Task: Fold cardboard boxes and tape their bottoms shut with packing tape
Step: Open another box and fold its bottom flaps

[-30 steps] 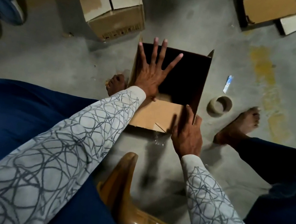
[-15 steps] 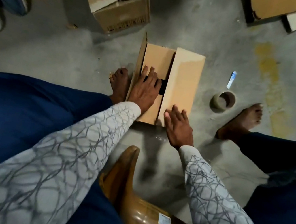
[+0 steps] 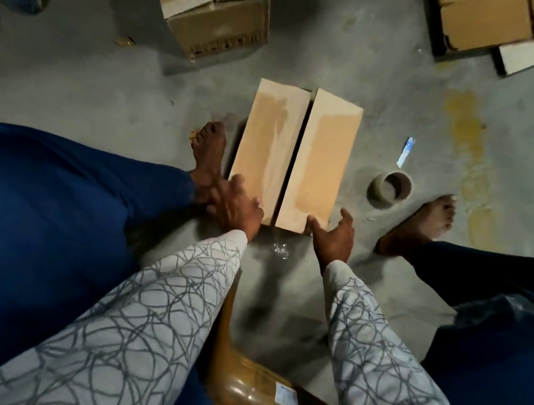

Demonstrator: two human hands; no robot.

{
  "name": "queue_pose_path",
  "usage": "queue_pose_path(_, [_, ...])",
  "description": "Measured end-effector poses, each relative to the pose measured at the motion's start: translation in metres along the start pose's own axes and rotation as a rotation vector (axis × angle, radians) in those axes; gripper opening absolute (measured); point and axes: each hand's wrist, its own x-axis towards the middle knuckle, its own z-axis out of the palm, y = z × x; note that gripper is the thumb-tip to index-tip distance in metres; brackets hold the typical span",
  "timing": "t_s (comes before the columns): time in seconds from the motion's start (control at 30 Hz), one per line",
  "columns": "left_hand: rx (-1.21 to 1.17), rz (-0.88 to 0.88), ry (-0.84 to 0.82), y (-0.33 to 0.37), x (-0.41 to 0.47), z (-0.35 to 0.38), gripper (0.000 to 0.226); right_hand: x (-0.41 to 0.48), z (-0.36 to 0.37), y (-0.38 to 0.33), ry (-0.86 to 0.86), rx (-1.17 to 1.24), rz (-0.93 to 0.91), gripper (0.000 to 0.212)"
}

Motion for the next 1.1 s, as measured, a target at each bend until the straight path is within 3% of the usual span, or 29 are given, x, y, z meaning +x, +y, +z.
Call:
queue_pose_path(0.07, [-0.088,-0.286,-0.084,-0.005,0.014,-0.005,0.085,0.001,0.005,0.006,-0.069,0.025,0.068,0.089])
queue_pose_path(0.13, [-0.300,-0.356,-0.167,-0.008,0.029,-0.002,0.109,0.005,0.014,0.010,-0.155,0.128,0.117,0.084])
queue_pose_path(0.17, [-0.383,-0.338,-0.199,-0.003,0.034,-0.003,0.110,0.006,0.017,0.007,-0.182,0.218,0.140,0.078])
queue_pose_path(0.4, [-0.341,-0.066,-0.172,0.064,0.065,-0.032,0.088,0.056,-0.004,-0.066,0.047,0.451,-0.144,0.069])
queue_pose_path(0.63, [-0.507,0.171,-0.018,0.182,0.156,-0.058,0.086,0.131,-0.045,-0.219,0.342,0.357,-0.398,0.073])
queue_pose_path(0.83, [-0.639,0.135,0.192,0.225,0.243,-0.062,0.074,0.228,-0.014,-0.325,0.275,0.194,-0.541,0.061])
queue_pose_path(0.93, [-0.422,0.175,0.132,0.220,0.264,-0.046,0.064,0.262,0.024,-0.341,0.058,-0.107,-0.670,0.046])
queue_pose_path(1.0, [-0.167,0.197,0.122,0.216,0.268,-0.032,0.073,0.278,0.046,-0.341,-0.041,-0.296,-0.751,0.051])
queue_pose_path(1.1, [0.150,0.384,0.193,0.212,0.284,-0.015,0.087,0.289,0.066,-0.338,-0.046,-0.323,-0.839,0.061])
